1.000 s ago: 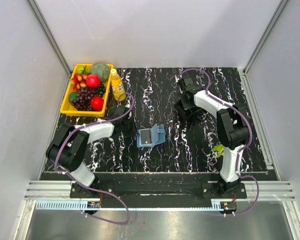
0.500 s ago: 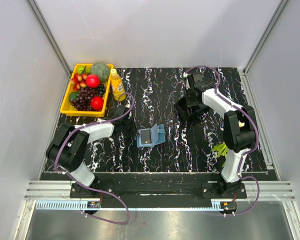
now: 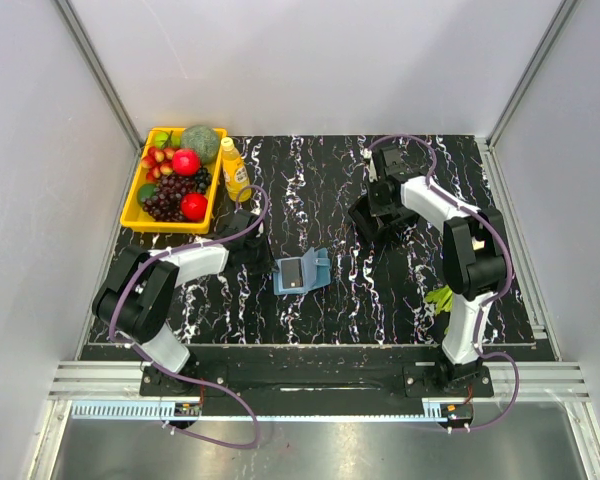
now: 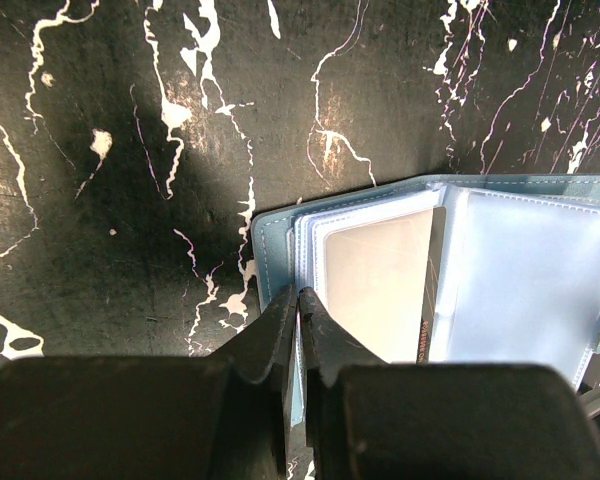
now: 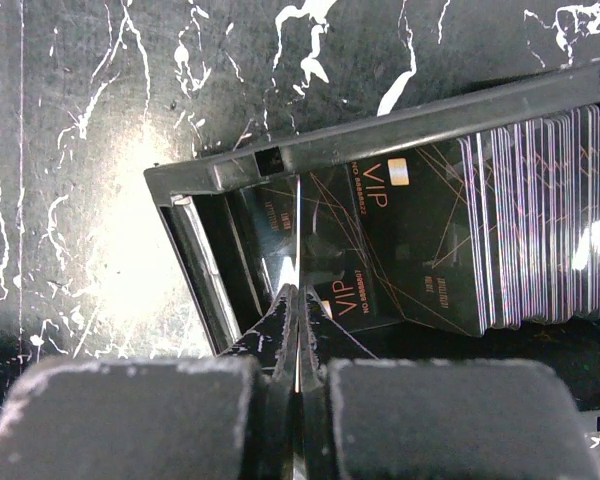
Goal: Put the credit cards into the card holder
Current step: Pick up the credit card from the storage box.
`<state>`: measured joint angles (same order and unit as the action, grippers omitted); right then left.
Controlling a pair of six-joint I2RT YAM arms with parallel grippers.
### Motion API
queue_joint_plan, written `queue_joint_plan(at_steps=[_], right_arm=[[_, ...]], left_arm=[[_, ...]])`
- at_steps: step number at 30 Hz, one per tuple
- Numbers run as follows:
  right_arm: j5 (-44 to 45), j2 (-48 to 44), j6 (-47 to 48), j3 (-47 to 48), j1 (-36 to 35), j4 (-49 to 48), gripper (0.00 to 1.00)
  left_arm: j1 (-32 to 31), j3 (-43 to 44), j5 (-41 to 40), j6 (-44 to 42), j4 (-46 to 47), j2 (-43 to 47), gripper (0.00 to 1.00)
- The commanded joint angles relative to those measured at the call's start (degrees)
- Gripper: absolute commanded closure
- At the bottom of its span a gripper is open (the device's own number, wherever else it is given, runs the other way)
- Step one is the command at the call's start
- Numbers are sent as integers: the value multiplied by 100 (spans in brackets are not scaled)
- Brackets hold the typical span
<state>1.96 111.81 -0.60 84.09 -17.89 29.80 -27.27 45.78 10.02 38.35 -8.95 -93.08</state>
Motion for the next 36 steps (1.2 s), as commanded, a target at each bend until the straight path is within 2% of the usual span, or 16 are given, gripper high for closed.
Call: queue_joint_plan(at_steps=[1,7,9,12,14,16,22,28,33,36], right_arm=[[-37,174,-63,230,14,26,98],[-11,201,-28,221,5,8,92],[59,236,-28,213,14,8,87],[103,254,-28,195,5,17,86],[112,245,-45,195,5,17,91],[200,192,-63,204,14,-9,100],[112,-606,-115,81,5,-159,100],[-143,-1520,-440,-182,5,17,100],[-1231,-2127,-1248,-586,-179,-149,100],[-1303,-2365,-1504,-675,-582,-238,100]], left_arm=[[-24,36,44,-91,-186,-193,91],[-24,71,44,-117,-186,-211,91],[-33,80,52,-117,-204,-228,91],[-33,71,53,-117,-195,-220,91],[-33,63,44,-117,-195,-211,91],[-33,72,44,-117,-195,-220,91],[-33,89,9,-135,-274,-71,91],[-24,168,17,-152,-291,35,85],[-33,116,79,-100,-213,158,85],[-33,185,263,-12,-80,88,83]])
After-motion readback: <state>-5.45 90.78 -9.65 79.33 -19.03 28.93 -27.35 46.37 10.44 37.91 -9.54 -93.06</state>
